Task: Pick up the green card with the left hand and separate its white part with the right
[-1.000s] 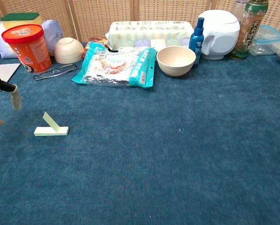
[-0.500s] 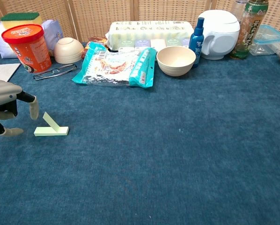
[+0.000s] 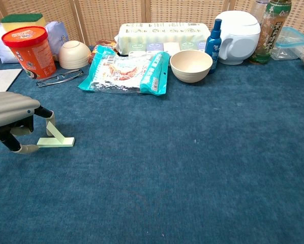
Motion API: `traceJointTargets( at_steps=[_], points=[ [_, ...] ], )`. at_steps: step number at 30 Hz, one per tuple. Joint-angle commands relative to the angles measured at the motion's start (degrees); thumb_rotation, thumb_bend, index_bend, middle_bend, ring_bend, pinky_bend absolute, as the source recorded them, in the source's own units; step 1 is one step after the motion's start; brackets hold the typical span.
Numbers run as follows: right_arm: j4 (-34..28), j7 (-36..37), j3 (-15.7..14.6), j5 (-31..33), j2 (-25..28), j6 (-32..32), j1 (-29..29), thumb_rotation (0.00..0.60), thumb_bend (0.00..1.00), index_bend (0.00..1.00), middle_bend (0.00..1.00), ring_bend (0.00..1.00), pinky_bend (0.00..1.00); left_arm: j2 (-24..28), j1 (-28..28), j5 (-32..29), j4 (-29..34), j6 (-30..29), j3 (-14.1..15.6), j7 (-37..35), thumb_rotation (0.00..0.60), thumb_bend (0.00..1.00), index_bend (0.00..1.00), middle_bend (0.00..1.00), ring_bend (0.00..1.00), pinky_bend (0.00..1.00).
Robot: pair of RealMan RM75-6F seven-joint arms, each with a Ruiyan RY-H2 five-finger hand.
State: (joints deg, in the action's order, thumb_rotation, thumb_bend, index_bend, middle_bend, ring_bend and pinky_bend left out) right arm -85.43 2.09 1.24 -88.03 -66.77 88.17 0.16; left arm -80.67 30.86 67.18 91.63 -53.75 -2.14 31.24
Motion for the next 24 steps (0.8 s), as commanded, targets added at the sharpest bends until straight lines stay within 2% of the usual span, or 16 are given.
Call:
traceJointTargets(
  at_steps=[1,24],
  points=[
    [0.1,0.1,0.0,0.1,0.0,0.1,-0.1,0.600,0.40,0.00,0.10,0.10,0.18,-0.3,0.4,-0.5,-0.1,0.1,0.1,0.5,0.600,0.28,0.41,0.97,1.00,1.00],
    [0.7,0.9,-0.2,0.3,0.0,0.9,-1.4,0.600,0.40,0.00,0.09,0.10,0.18,-1.8,2.3,-3.4,-0.4,-0.6,1.4,2.4,0.600,0.28,0.44,0.97,1.00,1.00]
  ],
)
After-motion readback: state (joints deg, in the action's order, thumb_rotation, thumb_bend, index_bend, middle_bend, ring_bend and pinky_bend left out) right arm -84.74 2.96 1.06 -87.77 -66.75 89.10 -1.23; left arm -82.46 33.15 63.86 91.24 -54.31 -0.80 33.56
